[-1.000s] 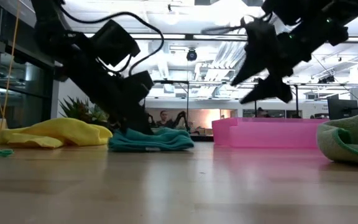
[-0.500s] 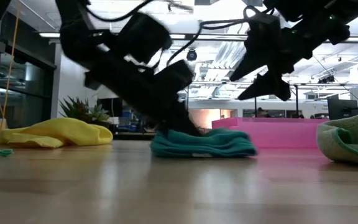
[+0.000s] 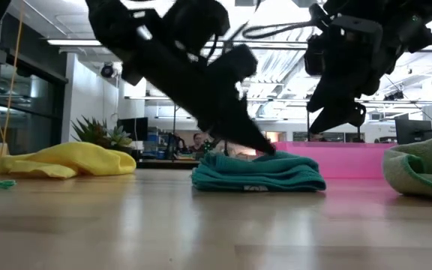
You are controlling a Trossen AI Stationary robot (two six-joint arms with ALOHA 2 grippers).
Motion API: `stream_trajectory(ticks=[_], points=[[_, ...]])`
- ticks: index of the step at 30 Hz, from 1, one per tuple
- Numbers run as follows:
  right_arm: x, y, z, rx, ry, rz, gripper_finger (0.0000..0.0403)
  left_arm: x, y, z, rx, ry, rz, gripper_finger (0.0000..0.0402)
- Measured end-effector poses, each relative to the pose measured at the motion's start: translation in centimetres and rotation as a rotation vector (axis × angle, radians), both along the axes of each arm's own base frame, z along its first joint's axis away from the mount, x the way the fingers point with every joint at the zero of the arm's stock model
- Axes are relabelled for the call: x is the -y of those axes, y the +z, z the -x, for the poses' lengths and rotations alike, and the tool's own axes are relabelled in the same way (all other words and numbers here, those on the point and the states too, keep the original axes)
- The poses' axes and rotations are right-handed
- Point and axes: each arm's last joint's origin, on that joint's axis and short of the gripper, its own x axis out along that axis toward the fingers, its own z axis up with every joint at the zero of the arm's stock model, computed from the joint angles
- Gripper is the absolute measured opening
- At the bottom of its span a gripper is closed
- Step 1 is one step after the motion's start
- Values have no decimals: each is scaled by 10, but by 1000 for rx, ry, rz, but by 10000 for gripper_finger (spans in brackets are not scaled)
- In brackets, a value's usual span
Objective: Fold microfiber towels
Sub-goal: Put the folded blue microfiber cloth into the pink bin
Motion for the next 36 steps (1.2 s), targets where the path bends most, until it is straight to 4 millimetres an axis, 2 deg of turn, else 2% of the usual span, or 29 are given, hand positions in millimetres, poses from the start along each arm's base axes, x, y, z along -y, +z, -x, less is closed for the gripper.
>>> stream_trajectory(ticks=[3, 8, 11, 15, 19, 22, 27, 30, 32, 36], points=[[0, 0, 0, 2, -11, -11, 240, 0, 15, 6, -17, -6, -7, 0], [6, -1, 0, -33, -136, -126, 245, 0, 45, 22, -55, -9, -13, 0], [10, -2, 1, -51, -163, -192, 259, -1, 51, 34, -54, 21, 12, 0], [15, -10, -2, -105, -213, -260, 287, -2, 42, 53, -53, 88, 80, 0], [17, -31, -10, -190, -254, -335, 309, 0, 31, 67, -32, 159, 153, 0], [16, -44, -20, -190, -272, -383, 314, 5, 21, 75, -61, 199, 178, 0], [14, -56, -35, -122, -274, -434, 315, 17, 4, 85, -118, 211, 191, 0], [13, -60, -38, -121, -267, -436, 315, 23, 1, 85, -91, 203, 182, 0], [13, -61, -40, -120, -264, -445, 315, 23, -6, 90, -119, 216, 171, 0], [12, -62, -42, -108, -241, -465, 315, 21, -24, 87, -129, 235, 174, 0]])
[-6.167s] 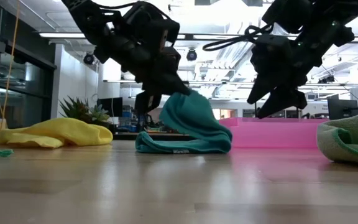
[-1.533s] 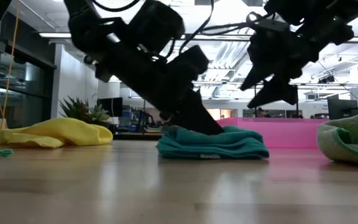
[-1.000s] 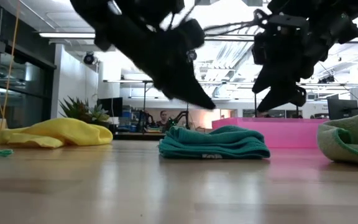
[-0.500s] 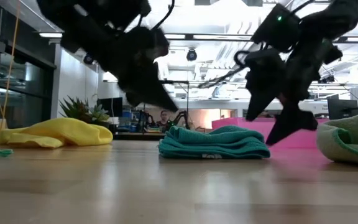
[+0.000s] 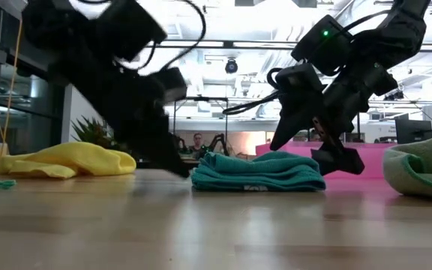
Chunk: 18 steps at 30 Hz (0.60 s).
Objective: Fold microfiber towels
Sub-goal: Put the folded blue microfiber cloth into the pink bin
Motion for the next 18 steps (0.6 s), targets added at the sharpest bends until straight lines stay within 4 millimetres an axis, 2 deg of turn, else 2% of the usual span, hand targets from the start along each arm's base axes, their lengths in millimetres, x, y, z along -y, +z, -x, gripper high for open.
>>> stream_trajectory(ticks=[5, 11, 15, 18], points=[[0, -2, -1, -7, 1, -16, 314, -2, -15, -14, 48, 14, 22, 0], [0, -2, -1, -3, -10, -38, 309, -2, -22, -21, 80, 51, 38, 0], [0, -3, 0, -24, -23, -38, 268, -2, -22, -21, 74, 55, 34, 0], [0, -5, 1, -38, -33, -27, 209, -3, -23, -20, 70, 63, 25, 0]])
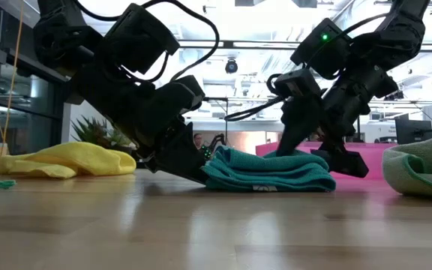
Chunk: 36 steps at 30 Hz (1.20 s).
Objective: Fold microfiber towels
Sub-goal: Put the folded blue microfiber cloth into the pink bin
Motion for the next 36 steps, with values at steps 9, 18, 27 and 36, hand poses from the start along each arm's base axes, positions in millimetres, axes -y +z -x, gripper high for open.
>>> stream_trajectory(ticks=[9, 18, 27, 36], points=[[-2, 5, 1, 35, 94, -8, 18, -12, 5, 1, -16, -4, -2, 0], [5, 55, 27, 88, 121, 48, 4, -42, 44, 27, -93, -14, -113, 0], [35, 127, 84, 160, 3, 100, 2, -57, 83, 66, 32, 109, -131, 0], [87, 202, 110, 106, -51, 301, 1, -58, 91, 73, 84, 179, -117, 0]])
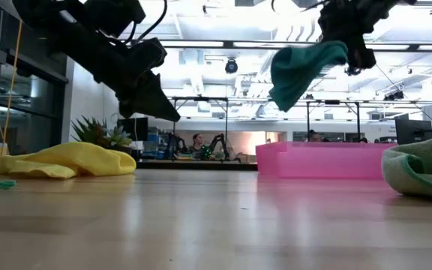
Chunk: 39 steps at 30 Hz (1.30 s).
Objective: Fold microfiber towels
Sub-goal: Put the folded blue microfiber cloth into the pink bin
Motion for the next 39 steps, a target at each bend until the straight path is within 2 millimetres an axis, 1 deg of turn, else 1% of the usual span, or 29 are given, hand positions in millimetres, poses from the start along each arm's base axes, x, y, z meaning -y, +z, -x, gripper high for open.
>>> stream_trajectory(ticks=[2, 4, 6, 9, 12, 16, 19, 21, 24, 28, 31, 36, 39], points=[[14, 0, 3, -77, -5, 4, 1, 0, 0, 0, 0, -1, 1, 0], [29, -5, 3, -129, -4, 1, 1, 1, 0, 0, 5, 5, 8, 0], [45, -15, 2, -155, 5, -23, 0, 3, 0, 0, 8, 7, 14, 0], [69, -37, 0, -176, 2, -85, 0, 6, 0, -1, 8, -3, 16, 0], [94, -54, -6, -149, -12, -114, 0, 9, 0, -1, 9, -11, 14, 0], [118, -65, -22, 0, 27, -152, 0, 11, 0, -1, 8, -5, 3, 0], [129, -77, -26, -23, 20, -174, 0, 11, 1, -1, 9, -5, 3, 0], [134, -87, -22, -97, -16, -187, 0, 11, 1, -1, 9, -5, 3, 0], [141, -99, -16, -233, -85, -144, 0, 11, 1, -1, 9, -2, 1, 0], [153, -111, -15, -283, -158, -142, 0, 10, 1, -1, 14, 23, 2, 0], [157, -123, -14, -371, -208, -139, 0, 10, 1, -1, 14, 26, 1, 0], [159, -137, -20, -423, -241, -178, 0, 10, 1, -1, 16, 30, 6, 0], [161, -138, -24, -403, -272, -166, 0, 10, 1, -1, 16, 36, 2, 0]])
